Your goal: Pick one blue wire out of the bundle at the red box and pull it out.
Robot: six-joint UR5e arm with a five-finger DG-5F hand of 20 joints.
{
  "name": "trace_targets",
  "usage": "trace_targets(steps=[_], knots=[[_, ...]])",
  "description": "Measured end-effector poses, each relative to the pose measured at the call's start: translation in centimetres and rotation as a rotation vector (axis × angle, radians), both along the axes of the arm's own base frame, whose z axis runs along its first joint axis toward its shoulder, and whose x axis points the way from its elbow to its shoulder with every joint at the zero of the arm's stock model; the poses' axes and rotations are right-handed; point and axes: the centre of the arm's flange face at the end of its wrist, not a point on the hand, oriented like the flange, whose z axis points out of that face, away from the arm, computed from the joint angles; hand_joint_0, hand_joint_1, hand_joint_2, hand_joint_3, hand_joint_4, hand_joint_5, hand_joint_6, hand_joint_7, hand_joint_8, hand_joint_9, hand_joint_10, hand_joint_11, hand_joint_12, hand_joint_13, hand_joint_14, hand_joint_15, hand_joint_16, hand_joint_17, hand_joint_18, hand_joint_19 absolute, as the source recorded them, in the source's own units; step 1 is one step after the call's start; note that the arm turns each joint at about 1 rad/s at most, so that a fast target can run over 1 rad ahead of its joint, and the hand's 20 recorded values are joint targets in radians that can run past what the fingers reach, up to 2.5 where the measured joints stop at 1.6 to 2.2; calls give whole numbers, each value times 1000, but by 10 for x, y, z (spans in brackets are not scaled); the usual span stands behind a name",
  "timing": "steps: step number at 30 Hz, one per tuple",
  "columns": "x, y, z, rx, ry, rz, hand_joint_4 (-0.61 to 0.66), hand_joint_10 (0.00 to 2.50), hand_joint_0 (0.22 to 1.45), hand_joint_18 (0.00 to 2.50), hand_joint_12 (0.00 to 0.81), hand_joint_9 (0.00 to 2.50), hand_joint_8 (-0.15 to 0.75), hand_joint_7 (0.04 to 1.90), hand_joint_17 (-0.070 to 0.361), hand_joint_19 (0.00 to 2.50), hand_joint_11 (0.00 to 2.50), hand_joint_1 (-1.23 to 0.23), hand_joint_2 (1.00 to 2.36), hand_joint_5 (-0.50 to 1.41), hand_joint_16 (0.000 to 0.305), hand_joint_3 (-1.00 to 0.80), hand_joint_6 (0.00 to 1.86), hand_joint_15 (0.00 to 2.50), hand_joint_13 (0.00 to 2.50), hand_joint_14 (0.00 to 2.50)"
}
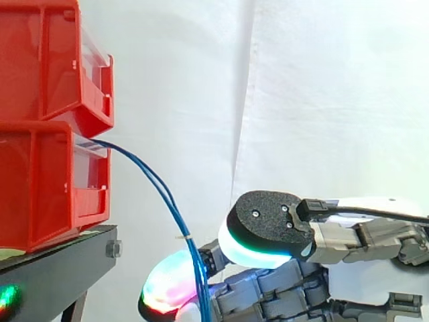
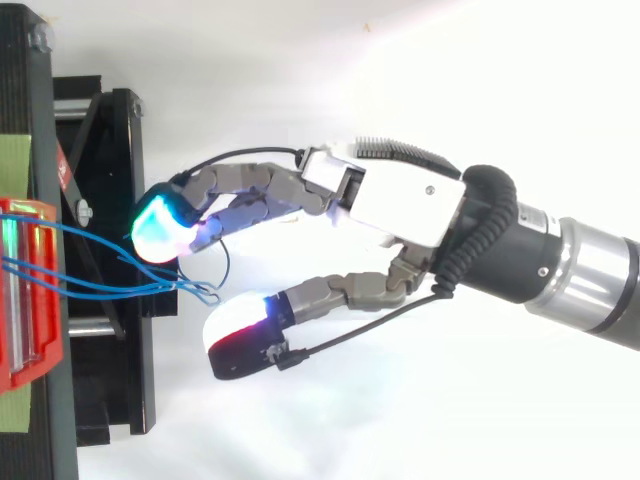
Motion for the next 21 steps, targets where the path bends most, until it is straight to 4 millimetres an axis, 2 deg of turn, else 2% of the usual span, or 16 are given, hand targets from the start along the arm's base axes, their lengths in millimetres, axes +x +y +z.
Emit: trace_targets(steps=[14,21], knots=[[1,-2,-1,75,-11,48,237,14,557,400,351,664,199,1013,130,692,332,-825,1000,-118,58,-500,505,311,423,14],[7,1,8,92,-29,68,246,15,575,417,350,677,201,1043,130,701,346,-833,1000,-115,58,-500,505,315,431,14]])
